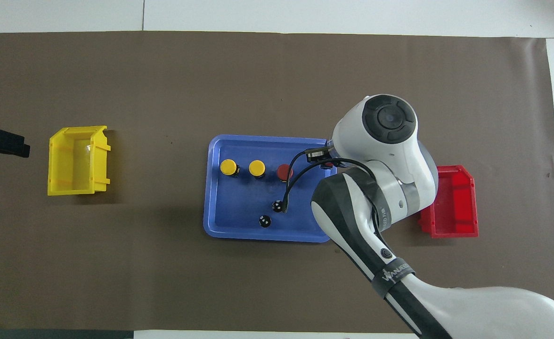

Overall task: Sort red and yellow buttons by color
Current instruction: 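Drop the red button into the red bin while the left gripper moves out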

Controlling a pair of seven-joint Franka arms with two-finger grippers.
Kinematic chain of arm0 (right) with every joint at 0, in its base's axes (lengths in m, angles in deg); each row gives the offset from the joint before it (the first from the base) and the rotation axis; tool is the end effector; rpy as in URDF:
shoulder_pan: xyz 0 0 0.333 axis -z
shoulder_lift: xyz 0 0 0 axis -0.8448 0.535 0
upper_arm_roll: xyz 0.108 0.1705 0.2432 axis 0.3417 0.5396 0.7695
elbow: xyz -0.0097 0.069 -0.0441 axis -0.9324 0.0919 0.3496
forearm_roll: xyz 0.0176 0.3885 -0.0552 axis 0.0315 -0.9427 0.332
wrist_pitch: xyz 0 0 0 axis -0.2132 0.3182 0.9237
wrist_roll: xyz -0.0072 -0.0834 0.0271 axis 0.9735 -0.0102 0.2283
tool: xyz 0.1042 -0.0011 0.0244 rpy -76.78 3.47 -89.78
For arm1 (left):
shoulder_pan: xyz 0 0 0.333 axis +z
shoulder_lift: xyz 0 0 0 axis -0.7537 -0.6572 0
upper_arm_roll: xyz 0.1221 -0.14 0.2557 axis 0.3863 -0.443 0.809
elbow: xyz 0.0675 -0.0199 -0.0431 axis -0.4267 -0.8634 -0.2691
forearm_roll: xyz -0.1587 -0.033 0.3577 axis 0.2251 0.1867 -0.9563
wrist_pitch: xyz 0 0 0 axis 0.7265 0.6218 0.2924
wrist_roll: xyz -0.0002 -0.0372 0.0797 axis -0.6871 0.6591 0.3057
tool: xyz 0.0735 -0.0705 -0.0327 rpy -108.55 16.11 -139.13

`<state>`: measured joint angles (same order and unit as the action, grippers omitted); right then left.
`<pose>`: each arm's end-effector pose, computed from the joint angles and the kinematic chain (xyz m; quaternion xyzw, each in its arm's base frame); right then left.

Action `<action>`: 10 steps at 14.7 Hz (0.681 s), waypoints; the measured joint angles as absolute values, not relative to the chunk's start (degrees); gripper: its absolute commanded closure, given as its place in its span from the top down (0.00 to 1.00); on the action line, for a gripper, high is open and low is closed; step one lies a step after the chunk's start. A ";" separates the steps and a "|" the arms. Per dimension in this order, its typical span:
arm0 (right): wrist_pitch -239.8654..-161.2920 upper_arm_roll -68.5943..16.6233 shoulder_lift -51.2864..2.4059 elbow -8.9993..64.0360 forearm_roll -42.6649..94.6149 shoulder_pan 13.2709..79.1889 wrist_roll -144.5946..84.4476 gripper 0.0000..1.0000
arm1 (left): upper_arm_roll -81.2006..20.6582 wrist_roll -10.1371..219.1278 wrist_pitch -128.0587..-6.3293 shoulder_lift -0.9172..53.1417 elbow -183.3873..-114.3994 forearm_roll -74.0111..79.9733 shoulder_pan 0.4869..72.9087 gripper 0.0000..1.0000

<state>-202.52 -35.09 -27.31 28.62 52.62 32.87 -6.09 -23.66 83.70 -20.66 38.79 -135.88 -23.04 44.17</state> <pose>0.5695 0.2453 0.4199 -0.9984 -0.0452 -0.0094 0.0318 0.5400 -0.0086 0.6029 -0.9982 0.0572 0.0145 0.0050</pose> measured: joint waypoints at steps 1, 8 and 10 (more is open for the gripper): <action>-199.94 -35.19 -28.82 27.69 52.91 34.73 -7.63 0.17 | -23.68 84.19 -20.99 38.79 -135.90 -23.04 44.17 1.00; -195.05 -35.42 -45.39 42.47 54.03 48.68 -22.53 0.17 | -25.79 103.81 -37.60 37.02 -143.92 -22.54 33.82 1.00; -195.69 -35.45 -48.64 46.85 54.08 52.89 -27.43 0.17 | -25.97 110.57 -41.99 33.79 -145.42 -22.43 28.46 1.00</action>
